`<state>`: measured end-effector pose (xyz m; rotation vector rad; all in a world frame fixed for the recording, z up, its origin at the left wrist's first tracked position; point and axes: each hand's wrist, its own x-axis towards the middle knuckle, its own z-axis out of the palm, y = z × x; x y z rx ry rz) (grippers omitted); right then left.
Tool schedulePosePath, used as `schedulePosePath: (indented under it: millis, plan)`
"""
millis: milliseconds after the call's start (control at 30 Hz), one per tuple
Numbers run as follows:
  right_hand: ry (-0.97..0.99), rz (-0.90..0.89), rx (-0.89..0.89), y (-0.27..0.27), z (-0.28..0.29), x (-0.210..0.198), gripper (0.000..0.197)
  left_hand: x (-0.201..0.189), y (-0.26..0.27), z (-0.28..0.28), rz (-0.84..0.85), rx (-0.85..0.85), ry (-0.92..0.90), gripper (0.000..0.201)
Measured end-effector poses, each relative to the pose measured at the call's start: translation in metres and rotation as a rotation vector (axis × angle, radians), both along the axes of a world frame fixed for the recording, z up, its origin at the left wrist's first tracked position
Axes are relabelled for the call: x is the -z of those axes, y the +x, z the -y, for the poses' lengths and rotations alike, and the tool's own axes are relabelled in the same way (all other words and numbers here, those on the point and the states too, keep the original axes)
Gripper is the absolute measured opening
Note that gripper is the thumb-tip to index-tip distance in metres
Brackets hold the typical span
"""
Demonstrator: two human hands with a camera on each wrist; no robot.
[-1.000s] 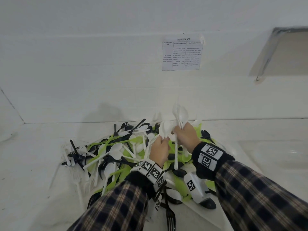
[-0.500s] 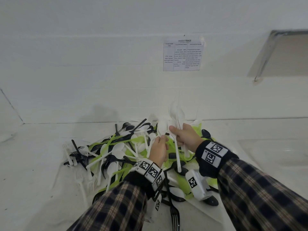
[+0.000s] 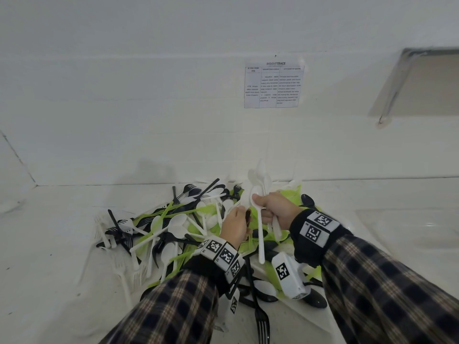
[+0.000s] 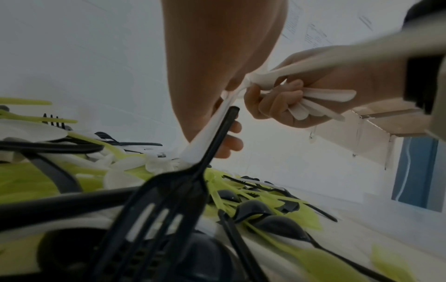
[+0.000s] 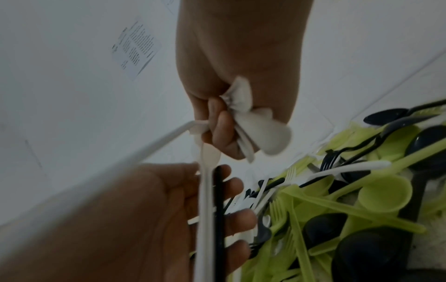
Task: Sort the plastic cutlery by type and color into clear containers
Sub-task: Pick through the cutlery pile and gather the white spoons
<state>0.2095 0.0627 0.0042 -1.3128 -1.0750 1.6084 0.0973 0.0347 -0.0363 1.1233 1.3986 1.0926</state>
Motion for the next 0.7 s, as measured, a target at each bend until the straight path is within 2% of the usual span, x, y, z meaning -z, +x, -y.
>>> schedulePosePath:
  millis: [200, 300, 467, 600, 700]
  plan:
    - [0.011, -0.022, -0.019, -0.005, -0.001, -0.007, 0.028, -0.002, 0.004, -0.005, -0.045, -0.09, 0.063, 0.025]
    - [0.035, -0.049, -0.018, -0.009, 0.0, -0.016, 0.031, -0.009, 0.004, -0.008, -0.087, -0.135, 0.083, 0.034]
    - [0.087, -0.054, -0.039, -0.013, 0.003, -0.026, 0.028, -0.016, 0.006, -0.011, -0.015, -0.12, 0.058, 0.054]
    - [0.092, -0.053, -0.01, -0.008, 0.003, -0.031, 0.025, -0.022, 0.002, -0.016, 0.02, -0.256, 0.027, 0.055]
    - [0.106, 0.028, 0.011, -0.004, 0.003, -0.036, 0.018, -0.024, -0.004, -0.019, 0.125, -0.357, 0.017, 0.058]
